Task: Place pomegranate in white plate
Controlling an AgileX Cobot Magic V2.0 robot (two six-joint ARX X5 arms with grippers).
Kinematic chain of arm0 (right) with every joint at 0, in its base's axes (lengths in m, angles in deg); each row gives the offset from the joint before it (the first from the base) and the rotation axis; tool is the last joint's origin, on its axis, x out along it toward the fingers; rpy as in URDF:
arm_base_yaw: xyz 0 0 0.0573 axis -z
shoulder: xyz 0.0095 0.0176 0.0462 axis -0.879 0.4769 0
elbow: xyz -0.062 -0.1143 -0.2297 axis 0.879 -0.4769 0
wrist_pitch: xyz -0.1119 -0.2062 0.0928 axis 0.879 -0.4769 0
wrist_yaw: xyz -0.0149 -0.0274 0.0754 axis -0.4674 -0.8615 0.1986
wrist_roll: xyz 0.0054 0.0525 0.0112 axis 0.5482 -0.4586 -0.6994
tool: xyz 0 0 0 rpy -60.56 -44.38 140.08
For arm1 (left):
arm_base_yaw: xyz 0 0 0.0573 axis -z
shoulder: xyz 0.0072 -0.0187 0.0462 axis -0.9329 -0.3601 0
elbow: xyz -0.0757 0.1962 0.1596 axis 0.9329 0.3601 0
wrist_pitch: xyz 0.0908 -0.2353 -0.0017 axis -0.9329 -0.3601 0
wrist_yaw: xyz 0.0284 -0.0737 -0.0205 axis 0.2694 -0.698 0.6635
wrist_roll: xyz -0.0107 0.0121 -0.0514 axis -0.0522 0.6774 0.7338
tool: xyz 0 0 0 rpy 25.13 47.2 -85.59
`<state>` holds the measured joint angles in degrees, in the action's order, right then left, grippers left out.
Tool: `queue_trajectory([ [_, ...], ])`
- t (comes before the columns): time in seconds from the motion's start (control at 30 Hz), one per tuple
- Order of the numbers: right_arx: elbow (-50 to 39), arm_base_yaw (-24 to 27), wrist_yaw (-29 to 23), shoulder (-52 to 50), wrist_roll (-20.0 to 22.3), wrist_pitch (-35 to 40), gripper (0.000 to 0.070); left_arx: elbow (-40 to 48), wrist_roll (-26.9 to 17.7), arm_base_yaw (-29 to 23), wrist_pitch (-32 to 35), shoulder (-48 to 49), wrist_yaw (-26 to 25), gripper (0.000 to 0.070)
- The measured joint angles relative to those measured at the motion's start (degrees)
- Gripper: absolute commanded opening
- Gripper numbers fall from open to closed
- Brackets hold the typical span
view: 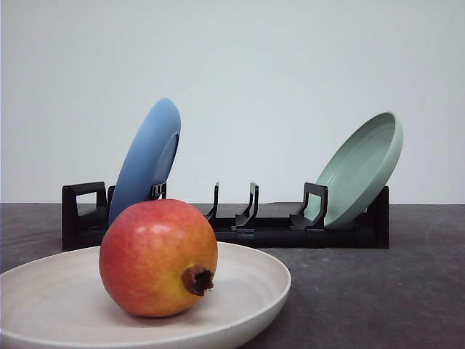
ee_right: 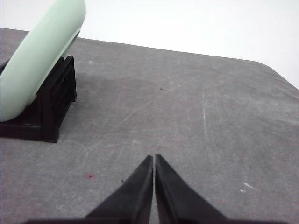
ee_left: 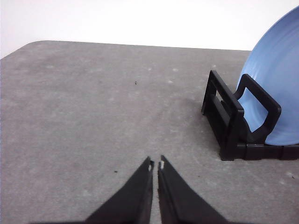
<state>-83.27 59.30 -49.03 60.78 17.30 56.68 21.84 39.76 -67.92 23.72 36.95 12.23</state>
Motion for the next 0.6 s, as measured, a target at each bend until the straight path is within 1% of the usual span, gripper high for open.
queue_trajectory([
  [0.6,0.0,0.0,0.0,0.0,0.0,0.0,0.0,-0.02,0.0,0.0,0.0,0.0,-0.02,0.0],
])
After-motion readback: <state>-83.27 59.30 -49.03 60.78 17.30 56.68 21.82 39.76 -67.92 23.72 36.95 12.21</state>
